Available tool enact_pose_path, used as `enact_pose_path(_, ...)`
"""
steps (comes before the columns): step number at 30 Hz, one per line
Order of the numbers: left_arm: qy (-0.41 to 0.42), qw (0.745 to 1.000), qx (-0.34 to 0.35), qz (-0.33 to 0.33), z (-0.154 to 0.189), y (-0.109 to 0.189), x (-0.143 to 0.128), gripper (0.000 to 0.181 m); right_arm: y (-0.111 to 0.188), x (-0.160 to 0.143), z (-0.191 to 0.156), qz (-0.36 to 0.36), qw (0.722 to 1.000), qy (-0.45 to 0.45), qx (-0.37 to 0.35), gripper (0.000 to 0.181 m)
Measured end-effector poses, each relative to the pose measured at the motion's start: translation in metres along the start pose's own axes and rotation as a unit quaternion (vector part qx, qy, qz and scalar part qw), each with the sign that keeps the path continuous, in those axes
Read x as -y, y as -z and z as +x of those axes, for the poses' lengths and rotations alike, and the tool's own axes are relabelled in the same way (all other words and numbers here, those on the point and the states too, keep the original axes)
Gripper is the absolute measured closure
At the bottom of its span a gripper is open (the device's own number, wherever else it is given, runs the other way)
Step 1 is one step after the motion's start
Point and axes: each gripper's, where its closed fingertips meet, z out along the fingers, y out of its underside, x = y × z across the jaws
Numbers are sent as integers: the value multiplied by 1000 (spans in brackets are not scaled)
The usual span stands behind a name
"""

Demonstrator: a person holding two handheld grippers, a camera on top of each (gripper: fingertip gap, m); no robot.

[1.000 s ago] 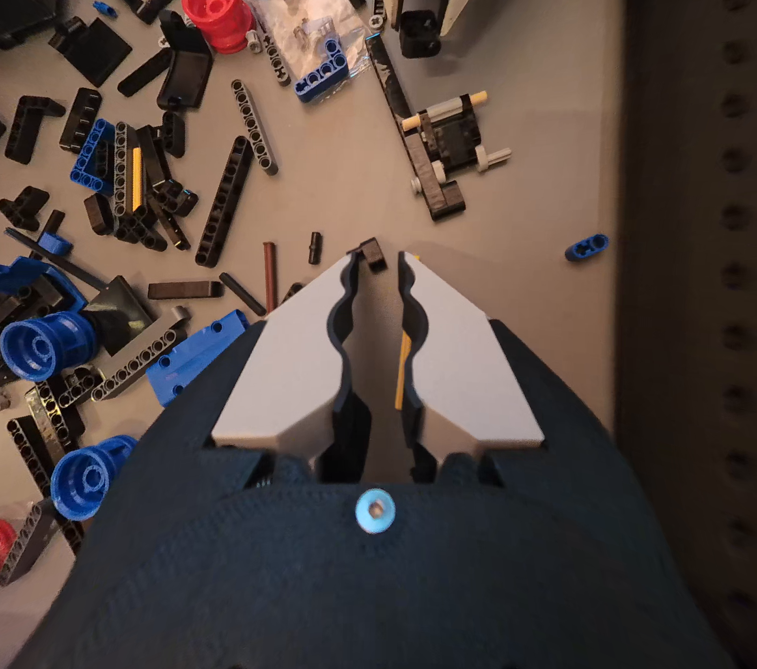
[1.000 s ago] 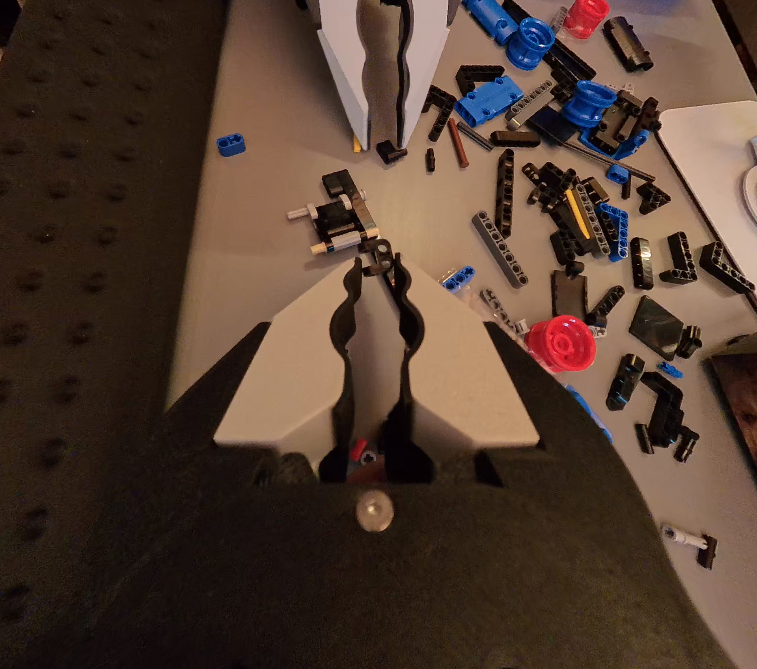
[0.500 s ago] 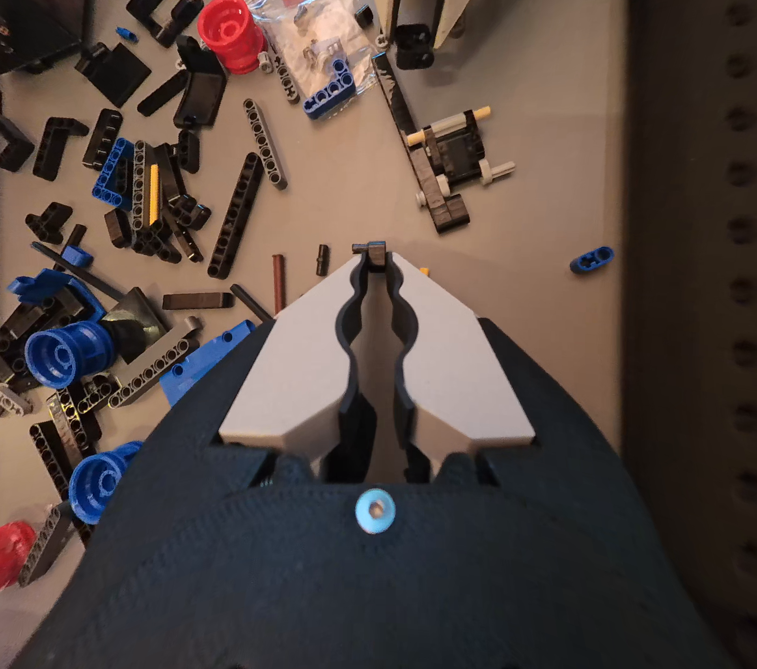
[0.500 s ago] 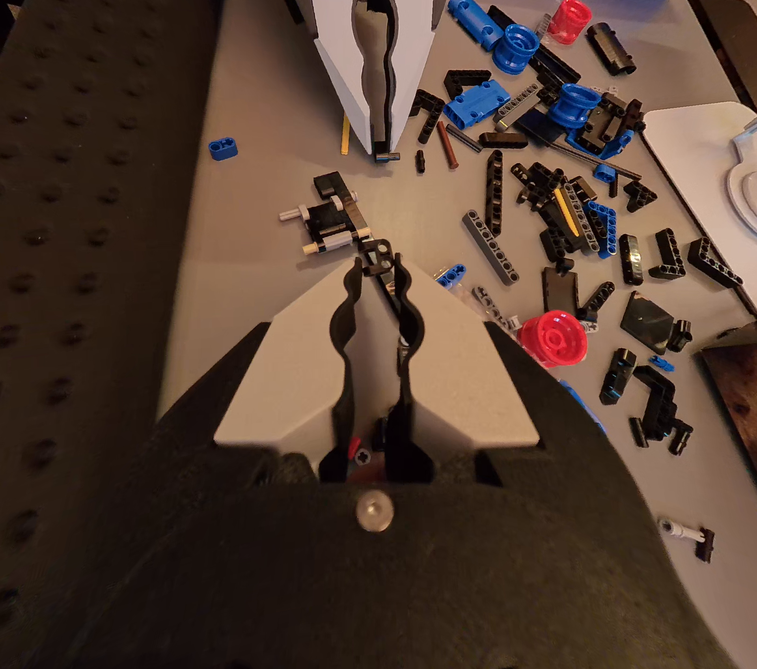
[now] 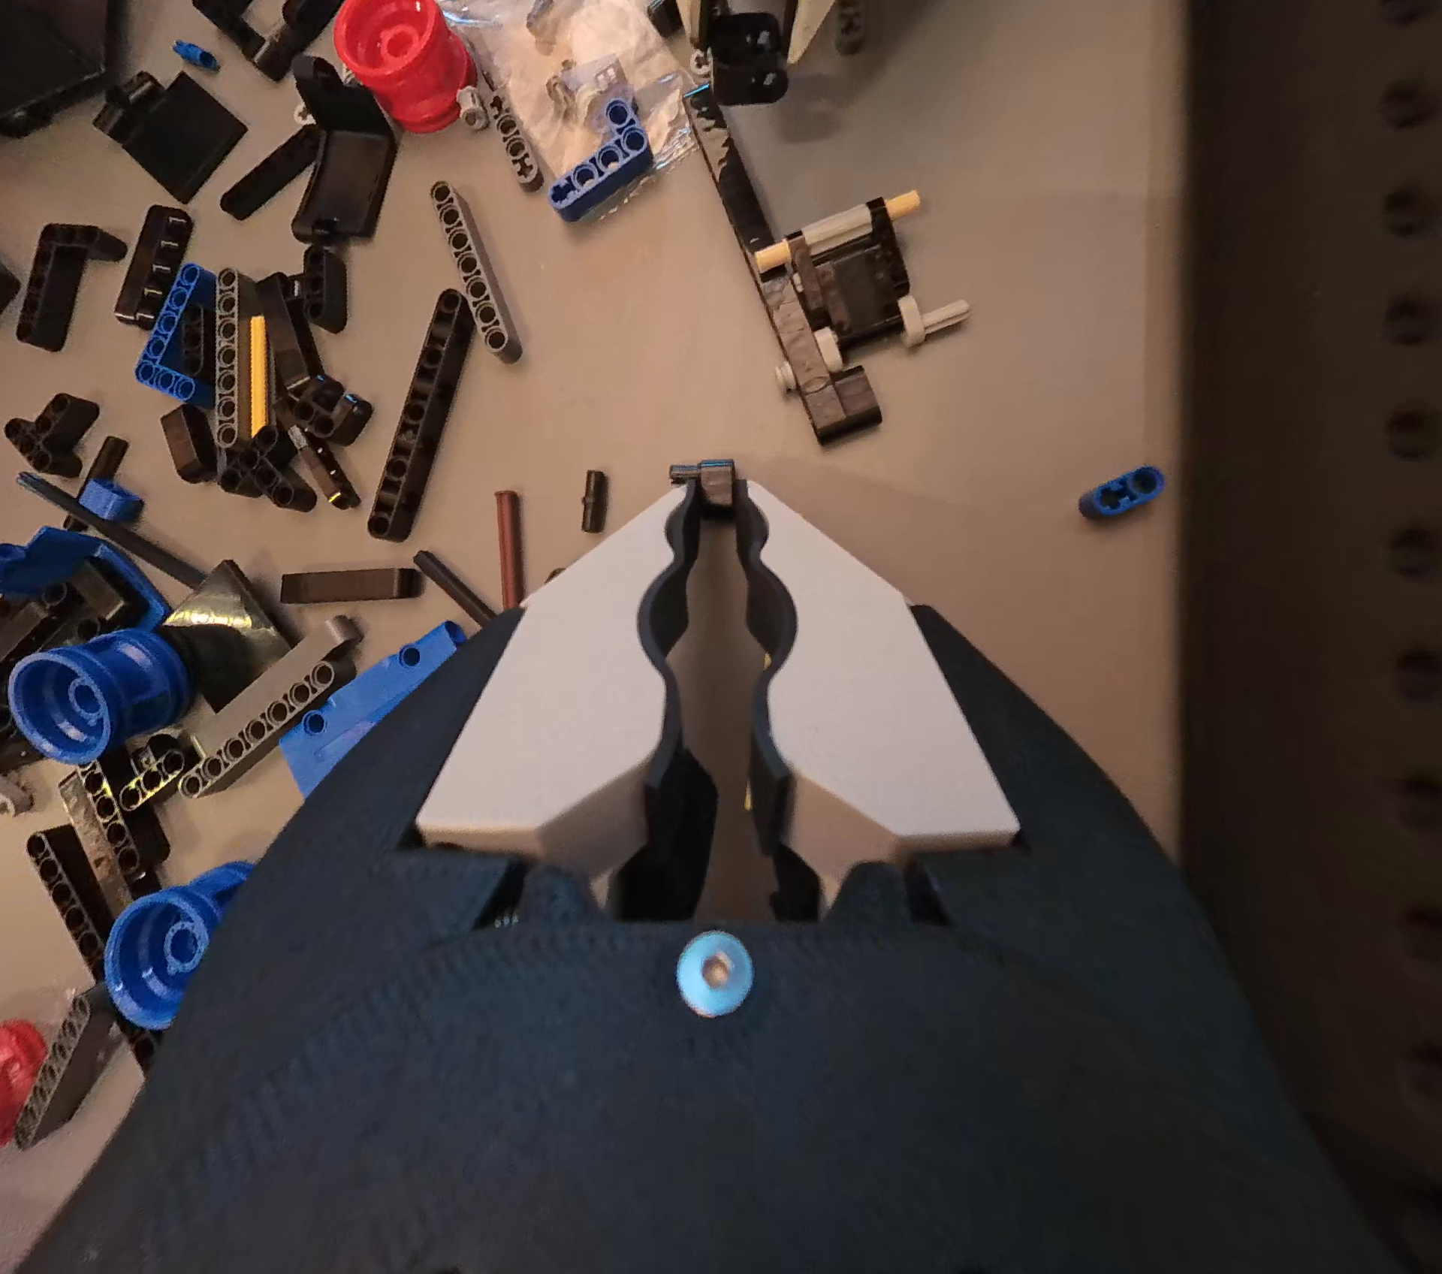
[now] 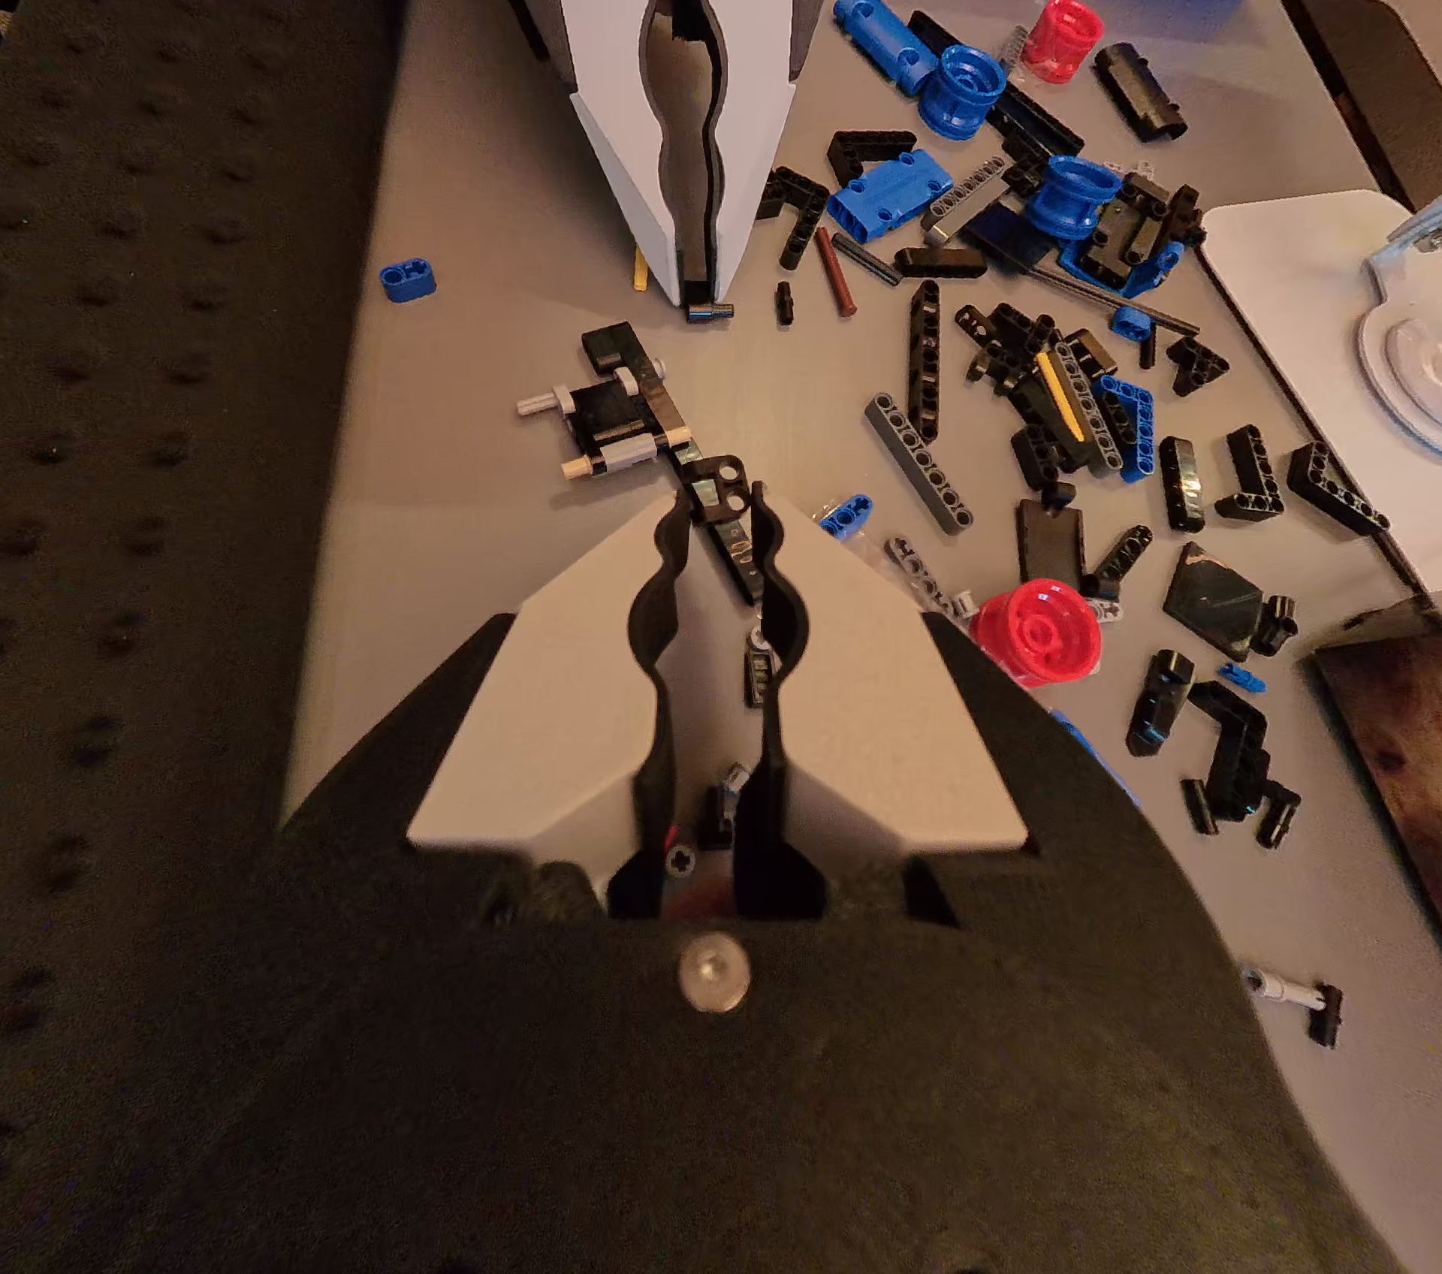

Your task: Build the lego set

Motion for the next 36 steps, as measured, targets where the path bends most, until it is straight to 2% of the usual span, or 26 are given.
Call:
enact_pose_path(18, -3, 1000, -8, 3, 4, -1, 2, 174, -1, -2, 2, -2, 1000, -1, -5, 167)
enact_pose_path(36, 12, 1000, -5, 7, 0, 6, -3, 164, 4, 0, 7, 5, 1000, 0, -18, 167)
